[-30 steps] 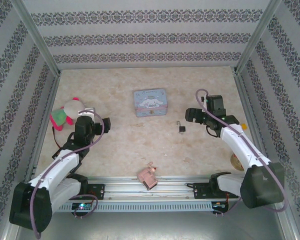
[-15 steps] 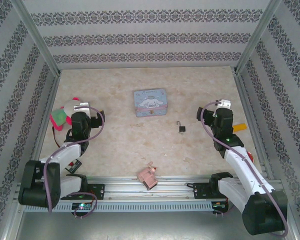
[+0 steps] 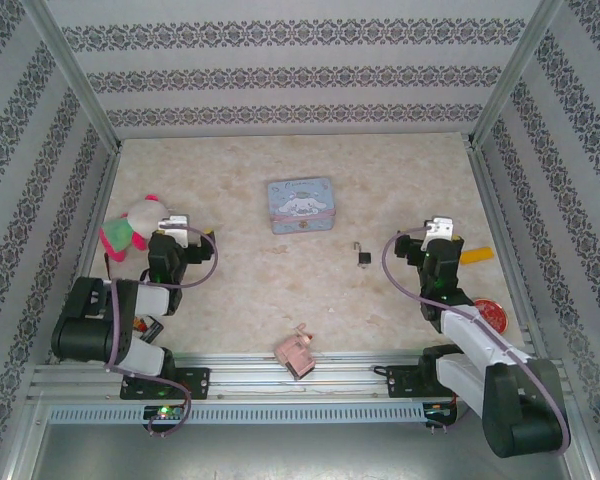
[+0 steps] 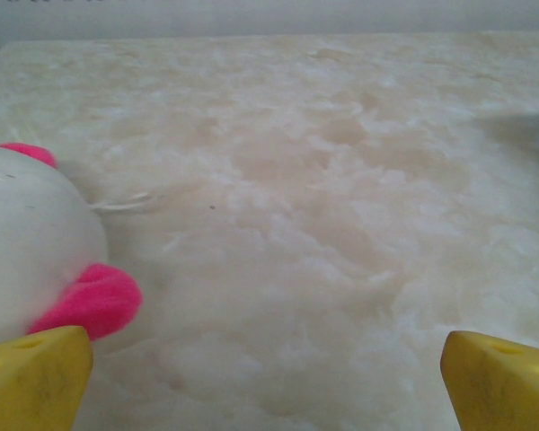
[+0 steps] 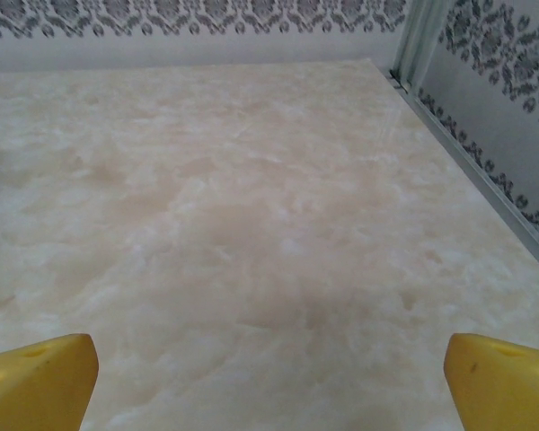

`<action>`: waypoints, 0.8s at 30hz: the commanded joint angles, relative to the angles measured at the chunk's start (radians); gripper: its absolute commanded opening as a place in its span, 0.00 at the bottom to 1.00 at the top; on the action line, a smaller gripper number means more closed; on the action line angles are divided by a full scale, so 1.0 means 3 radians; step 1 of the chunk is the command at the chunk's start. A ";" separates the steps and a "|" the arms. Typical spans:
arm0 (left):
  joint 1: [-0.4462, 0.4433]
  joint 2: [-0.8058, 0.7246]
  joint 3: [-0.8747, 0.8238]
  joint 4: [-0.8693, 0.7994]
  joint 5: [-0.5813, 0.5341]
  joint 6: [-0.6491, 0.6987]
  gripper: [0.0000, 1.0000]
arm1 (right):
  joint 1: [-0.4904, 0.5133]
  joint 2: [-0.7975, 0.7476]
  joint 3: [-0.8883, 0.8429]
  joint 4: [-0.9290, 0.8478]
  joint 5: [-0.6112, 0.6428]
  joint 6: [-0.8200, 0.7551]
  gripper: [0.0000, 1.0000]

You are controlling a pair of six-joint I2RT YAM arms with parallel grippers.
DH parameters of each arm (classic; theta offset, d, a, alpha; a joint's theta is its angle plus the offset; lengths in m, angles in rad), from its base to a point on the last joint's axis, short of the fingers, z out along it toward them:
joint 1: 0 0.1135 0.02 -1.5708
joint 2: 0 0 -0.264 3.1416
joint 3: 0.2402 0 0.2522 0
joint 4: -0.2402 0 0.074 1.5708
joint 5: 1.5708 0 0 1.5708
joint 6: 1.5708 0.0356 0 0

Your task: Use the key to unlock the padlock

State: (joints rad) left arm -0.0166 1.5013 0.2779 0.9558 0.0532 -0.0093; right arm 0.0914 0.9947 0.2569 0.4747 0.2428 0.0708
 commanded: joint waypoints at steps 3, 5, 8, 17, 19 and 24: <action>0.0110 0.0324 0.0131 0.0449 0.0548 0.0179 0.99 | -0.0077 0.0272 -0.0041 0.0743 -0.0266 -0.0057 0.98; 0.0159 0.0265 0.0248 0.0127 0.0700 0.0181 0.99 | -0.0094 0.0429 -0.0071 0.0990 -0.0344 -0.0066 0.98; 0.0296 0.0309 0.0302 0.0107 0.0787 0.0035 0.99 | -0.0139 0.0685 -0.0072 0.1295 -0.0479 -0.0103 0.98; 0.0291 0.0308 0.0270 0.0175 0.0524 -0.0043 0.99 | -0.0409 0.1610 -0.0021 0.2102 -0.0776 0.0053 0.98; 0.0291 0.0309 0.0265 0.0184 0.0528 -0.0040 0.99 | -0.0498 0.1839 0.0010 0.2320 -0.0870 0.0160 0.98; 0.0291 0.0312 0.0280 0.0154 0.0562 -0.0020 0.99 | -0.0461 0.1777 0.0270 0.1726 -0.1151 -0.0002 0.98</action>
State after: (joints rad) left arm 0.0612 1.5925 0.3580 0.9874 0.2241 -0.0071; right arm -0.0563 1.5345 0.2882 0.9886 -0.0181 0.0788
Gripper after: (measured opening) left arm 0.992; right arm 0.982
